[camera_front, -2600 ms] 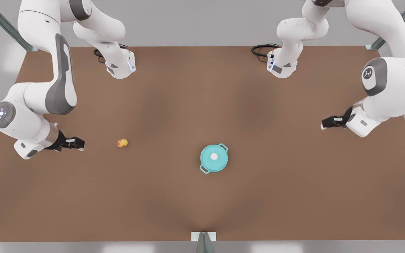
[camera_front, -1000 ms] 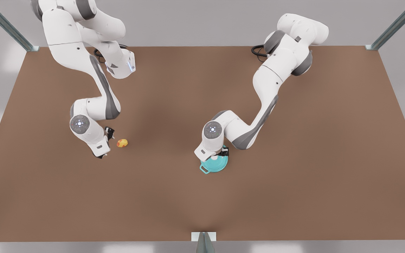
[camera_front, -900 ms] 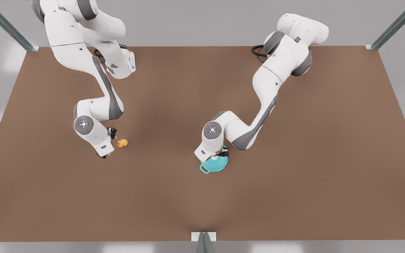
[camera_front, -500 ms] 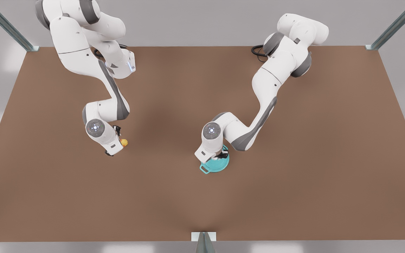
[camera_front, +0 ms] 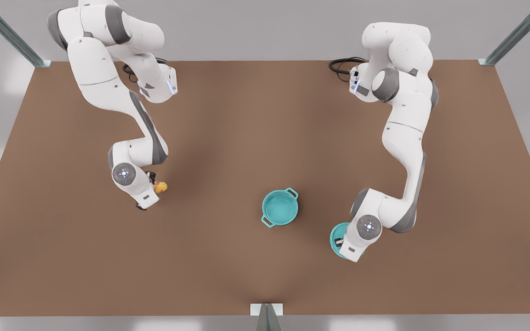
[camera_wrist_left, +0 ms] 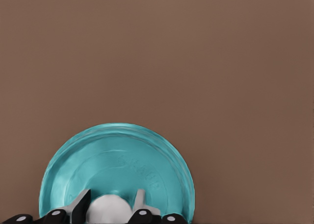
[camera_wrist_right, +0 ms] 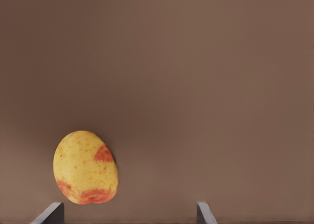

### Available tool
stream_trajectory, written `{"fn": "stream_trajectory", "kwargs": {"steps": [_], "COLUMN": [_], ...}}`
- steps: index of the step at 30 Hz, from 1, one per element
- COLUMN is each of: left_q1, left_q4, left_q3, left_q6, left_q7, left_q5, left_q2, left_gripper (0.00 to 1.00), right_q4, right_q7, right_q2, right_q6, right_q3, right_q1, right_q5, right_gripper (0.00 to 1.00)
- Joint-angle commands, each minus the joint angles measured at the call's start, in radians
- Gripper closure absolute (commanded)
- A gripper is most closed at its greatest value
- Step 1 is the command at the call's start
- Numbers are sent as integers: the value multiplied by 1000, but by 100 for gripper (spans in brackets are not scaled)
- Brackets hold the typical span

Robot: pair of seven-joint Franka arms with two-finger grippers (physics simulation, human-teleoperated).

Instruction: Open the pot lid and put the potato into the pot

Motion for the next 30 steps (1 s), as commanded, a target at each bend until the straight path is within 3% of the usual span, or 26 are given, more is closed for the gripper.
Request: {"fn": "stream_trajectory", "kwargs": {"steps": [1,5,8,9,10,11,13,14,15,17,20,22,23,30], "left_q1": [3,28,293,538,626,559,559,257,129,115,109,94,86,59], "left_q4": [1,11,-29,-484,-753,-665,-522,-486,-850,-637,-641,-640,-632,-631], "left_q3": [-10,-42,-288,-335,-337,-340,-314,110,306,280,240,224,224,228], "left_q6": [34,-170,-596,-359,-215,-234,-376,-396,-86,-311,-340,-327,-322,-284], "left_q7": [239,391,554,563,632,472,523,610,630,667,663,658,655,656], "left_q5": [0,-2,-8,-184,-309,-269,-195,-273,-459,-453,-453,-451,-450,-448], "left_q2": [-7,-128,-372,-697,-929,-898,-828,-849,-1074,-963,-953,-946,-937,-929], "left_gripper": [0,0,0,0,0,0,0,0,0,0,0,0,0,0], "right_q4": [0,-1,0,-1,0,-1,0,0,0,-1,-1,-3,-3,-58], "right_q7": [-39,-44,-67,-78,-81,-82,-96,-96,-96,-98,-104,-102,-102,-110], "right_q2": [-1,1,1,1,1,1,1,1,1,1,-4,-9,-12,-41], "right_q6": [36,39,39,41,41,41,41,41,41,41,39,38,38,42], "right_q3": [-4,-5,-7,-7,-7,-7,-7,-7,-7,-7,-7,-7,-7,-8], "right_q1": [-4,-4,-13,-17,-17,-17,-19,-19,-19,-19,-19,-19,-19,-22], "right_q5": [-2,-2,-2,-2,-2,-2,-2,-2,-2,-2,-2,0,0,3], "right_gripper": [0,4,10,12,14,15,20,24,27,34,34,14,11,9]}}
